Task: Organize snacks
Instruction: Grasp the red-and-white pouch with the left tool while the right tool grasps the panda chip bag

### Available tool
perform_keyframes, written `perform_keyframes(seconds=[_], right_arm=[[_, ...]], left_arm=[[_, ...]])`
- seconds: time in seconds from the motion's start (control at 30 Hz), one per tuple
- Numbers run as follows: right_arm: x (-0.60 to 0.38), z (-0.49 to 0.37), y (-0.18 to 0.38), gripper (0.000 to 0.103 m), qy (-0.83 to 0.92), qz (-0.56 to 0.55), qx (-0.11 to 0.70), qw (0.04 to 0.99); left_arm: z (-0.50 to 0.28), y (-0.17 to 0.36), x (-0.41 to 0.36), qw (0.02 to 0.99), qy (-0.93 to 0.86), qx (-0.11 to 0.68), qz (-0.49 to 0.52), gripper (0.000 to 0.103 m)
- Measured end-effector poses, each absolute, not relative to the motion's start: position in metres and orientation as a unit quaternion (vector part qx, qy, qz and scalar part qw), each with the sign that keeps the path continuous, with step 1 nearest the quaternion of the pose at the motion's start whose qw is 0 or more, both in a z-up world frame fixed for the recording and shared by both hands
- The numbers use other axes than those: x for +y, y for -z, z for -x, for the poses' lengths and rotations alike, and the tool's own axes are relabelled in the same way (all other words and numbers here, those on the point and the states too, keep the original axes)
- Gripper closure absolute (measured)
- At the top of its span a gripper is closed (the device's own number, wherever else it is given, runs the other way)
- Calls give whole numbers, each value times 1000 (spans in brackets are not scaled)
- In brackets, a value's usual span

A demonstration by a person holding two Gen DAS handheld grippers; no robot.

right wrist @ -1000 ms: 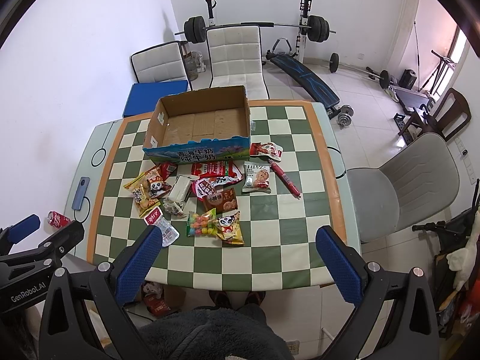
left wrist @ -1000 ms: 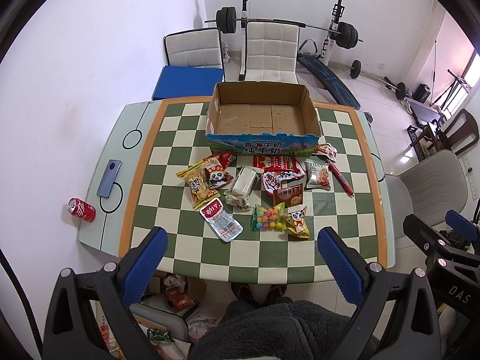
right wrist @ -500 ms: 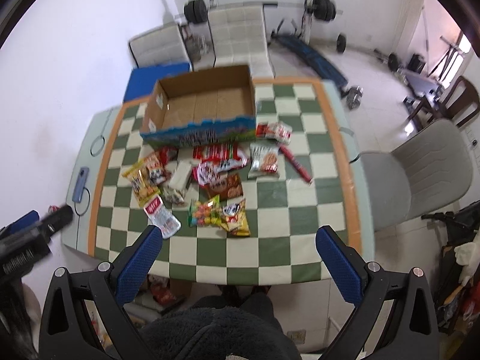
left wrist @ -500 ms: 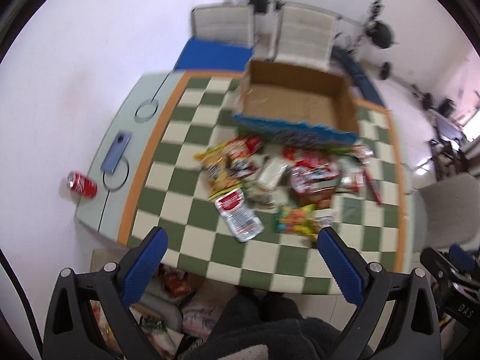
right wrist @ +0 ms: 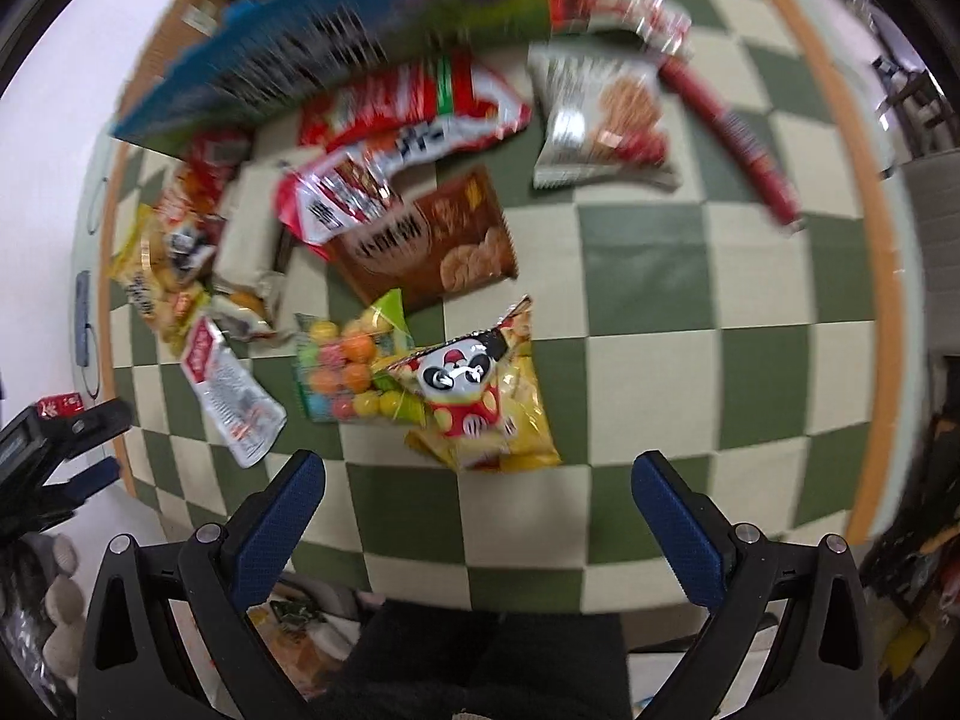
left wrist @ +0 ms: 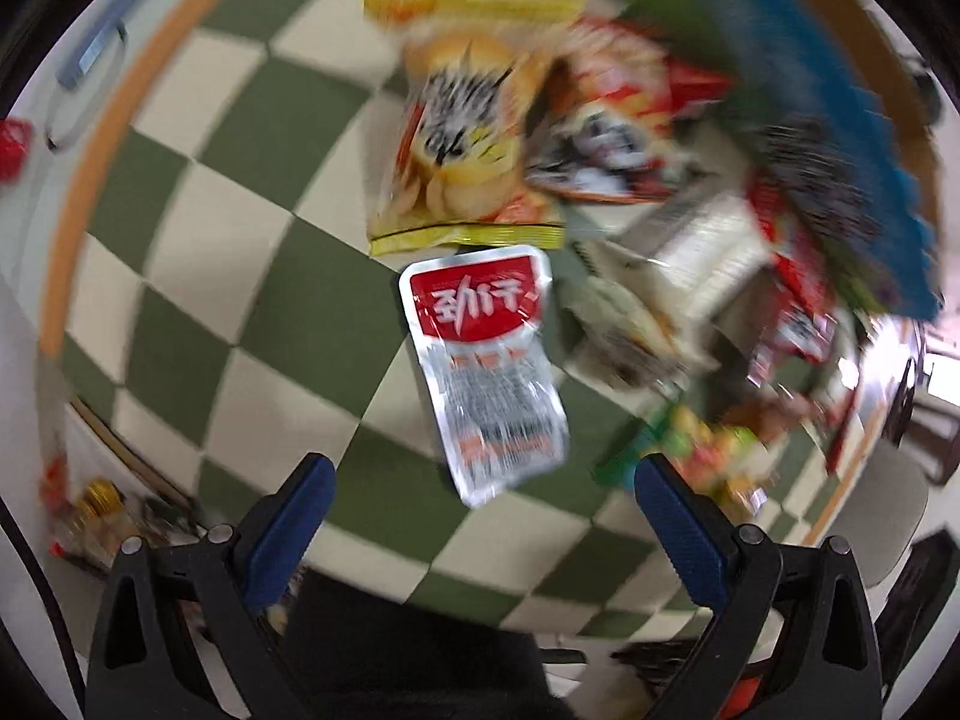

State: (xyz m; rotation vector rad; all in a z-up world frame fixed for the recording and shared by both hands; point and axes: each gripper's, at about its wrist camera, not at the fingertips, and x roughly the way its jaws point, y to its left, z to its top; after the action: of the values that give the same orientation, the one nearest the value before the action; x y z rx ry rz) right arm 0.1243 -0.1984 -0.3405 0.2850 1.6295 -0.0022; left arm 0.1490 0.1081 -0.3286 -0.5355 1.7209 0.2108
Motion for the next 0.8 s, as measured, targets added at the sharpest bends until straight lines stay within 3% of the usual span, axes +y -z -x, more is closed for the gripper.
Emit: perform_keyframes(seconds=[0.13, 0.33, 0.37, 0.43, 0.53, 0.6, 0.73, 0.8], right_arm=[[-192, -135, 381, 0, 5, -132, 741, 658], [-183, -138, 408, 0, 8, -130, 753, 645], [-183, -137, 411, 0, 8, -130, 755, 642], [-182, -137, 419, 1, 12, -131, 760, 637], [-183, -134, 427, 4, 19, -135, 766, 628], [-185, -132, 432, 9, 23, -142, 767, 626], [-183, -127, 438, 31, 28, -133, 764, 631], [-184, -126, 438, 36, 28, -124, 763, 634]], left_arm=[[-160, 375, 112, 585, -104, 764, 250, 1], [-165, 394, 91, 590, -105, 780, 182, 3], [-164, 396, 86, 593, -103, 781, 164, 12], [-163, 398, 73, 604, -95, 782, 121, 12], [-160, 395, 60, 624, -70, 774, 83, 24], [-158, 393, 52, 631, -56, 772, 61, 44], [-154, 391, 34, 643, -41, 764, 19, 49], [-151, 389, 25, 647, -40, 761, 8, 54]])
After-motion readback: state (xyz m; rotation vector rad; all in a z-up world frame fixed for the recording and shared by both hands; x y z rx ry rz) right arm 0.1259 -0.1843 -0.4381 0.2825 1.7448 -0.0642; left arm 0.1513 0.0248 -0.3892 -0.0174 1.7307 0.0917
